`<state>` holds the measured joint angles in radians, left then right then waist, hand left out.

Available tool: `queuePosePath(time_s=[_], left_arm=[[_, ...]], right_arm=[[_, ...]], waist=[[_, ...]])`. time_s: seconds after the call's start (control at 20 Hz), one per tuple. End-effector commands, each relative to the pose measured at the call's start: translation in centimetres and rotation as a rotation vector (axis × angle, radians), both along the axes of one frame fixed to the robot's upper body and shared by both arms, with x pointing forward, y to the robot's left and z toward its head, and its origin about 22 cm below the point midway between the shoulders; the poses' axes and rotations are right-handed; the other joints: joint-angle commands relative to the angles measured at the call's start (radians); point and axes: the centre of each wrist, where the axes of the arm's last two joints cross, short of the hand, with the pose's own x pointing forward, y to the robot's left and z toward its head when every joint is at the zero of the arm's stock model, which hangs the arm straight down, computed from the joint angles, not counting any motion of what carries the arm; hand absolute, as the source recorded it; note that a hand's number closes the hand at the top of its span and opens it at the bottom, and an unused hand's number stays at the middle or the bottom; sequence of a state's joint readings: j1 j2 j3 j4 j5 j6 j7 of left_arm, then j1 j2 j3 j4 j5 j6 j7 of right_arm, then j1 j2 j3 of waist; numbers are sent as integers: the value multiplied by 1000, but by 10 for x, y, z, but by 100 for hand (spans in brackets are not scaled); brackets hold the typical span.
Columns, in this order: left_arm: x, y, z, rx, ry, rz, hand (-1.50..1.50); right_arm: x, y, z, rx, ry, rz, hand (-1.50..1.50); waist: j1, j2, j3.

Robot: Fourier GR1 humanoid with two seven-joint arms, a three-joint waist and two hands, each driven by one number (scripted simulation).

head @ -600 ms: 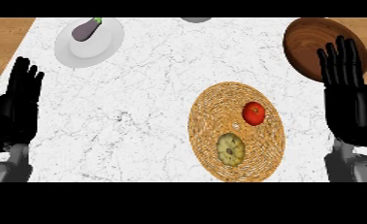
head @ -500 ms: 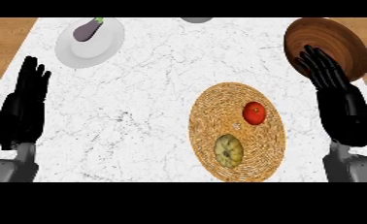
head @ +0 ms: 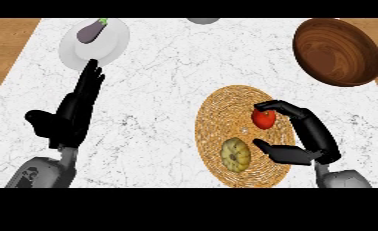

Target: Pick the tomato from the placemat and place it in the bowl

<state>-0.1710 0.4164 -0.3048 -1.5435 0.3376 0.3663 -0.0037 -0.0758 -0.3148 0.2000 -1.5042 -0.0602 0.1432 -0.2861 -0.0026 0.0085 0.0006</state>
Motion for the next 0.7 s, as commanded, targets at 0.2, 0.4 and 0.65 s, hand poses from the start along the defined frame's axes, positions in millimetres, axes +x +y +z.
queuePosePath(time_s=[0.2,0.4,0.65], left_arm=[[14,-15,-13,26,9,-40,0],[-5,-31,-13,21,23,-36,0],[7,-15,-6,7,34,-53,0]], right_arm=[[-16,-46,-21,185,-156,13,-150],[5,-53,51,18,-172,-39,-150],[21,-53,86,-151,-80,-71,-150]], waist=[[-5,-8,0],[-4,-12,-2],[0,-9,-2]])
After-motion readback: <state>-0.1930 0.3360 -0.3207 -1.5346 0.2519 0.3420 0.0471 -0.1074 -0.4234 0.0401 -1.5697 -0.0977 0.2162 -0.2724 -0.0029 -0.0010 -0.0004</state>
